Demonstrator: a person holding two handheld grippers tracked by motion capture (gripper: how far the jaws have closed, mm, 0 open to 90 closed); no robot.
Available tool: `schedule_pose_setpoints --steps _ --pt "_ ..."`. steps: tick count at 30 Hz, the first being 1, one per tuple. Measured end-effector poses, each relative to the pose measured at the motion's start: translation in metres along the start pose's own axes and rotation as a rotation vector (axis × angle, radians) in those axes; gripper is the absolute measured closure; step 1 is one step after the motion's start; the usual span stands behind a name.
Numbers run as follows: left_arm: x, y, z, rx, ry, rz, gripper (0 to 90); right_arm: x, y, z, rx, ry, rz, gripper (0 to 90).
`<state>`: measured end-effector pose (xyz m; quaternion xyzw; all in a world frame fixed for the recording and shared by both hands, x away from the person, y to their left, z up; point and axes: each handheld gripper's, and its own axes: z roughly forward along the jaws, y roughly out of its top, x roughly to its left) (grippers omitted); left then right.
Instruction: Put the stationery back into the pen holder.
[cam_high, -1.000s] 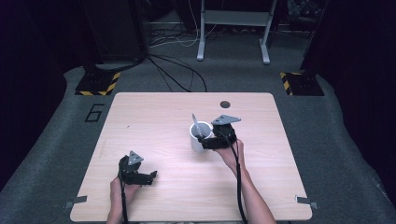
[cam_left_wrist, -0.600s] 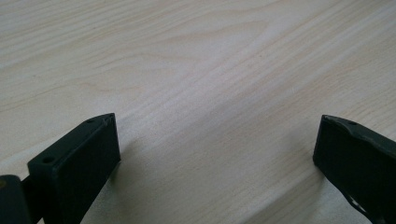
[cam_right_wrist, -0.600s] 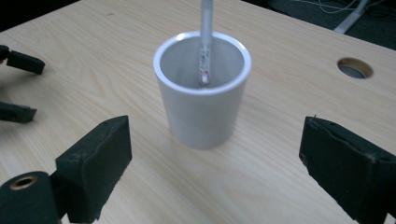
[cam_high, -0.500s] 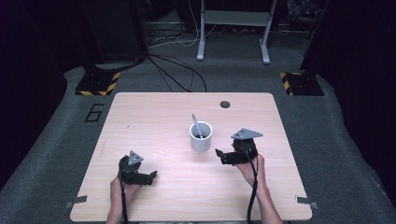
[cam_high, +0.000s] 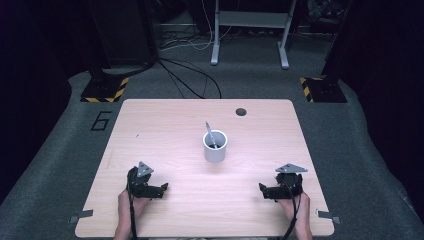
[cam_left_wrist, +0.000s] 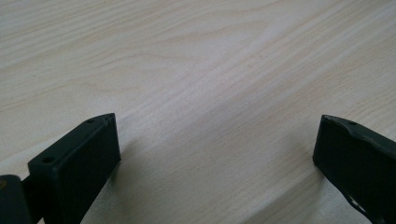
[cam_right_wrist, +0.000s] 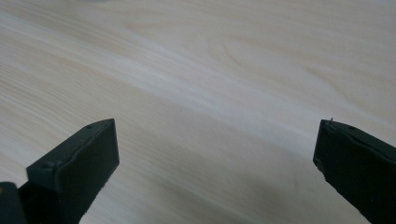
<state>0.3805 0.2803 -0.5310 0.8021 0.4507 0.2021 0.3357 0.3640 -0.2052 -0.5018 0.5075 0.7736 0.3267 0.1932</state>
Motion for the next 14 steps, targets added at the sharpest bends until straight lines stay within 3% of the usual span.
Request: schedule_pose_setpoints --steps 6,10,14 --pt "0.000 0.000 0.000 0.000 -0.002 0.000 0.7 -0.014 -0.026 0.003 0.036 -0.028 0.054 0.0" --pt "0.000 0.000 0.000 -0.004 -0.002 -0.002 0.7 -0.018 -0.037 0.001 -0.009 -0.072 0.031 0.0" --pt "0.000 0.000 0.000 -0.003 -0.002 -0.001 0.7 -0.019 -0.039 0.000 -0.028 -0.069 0.020 0.0"
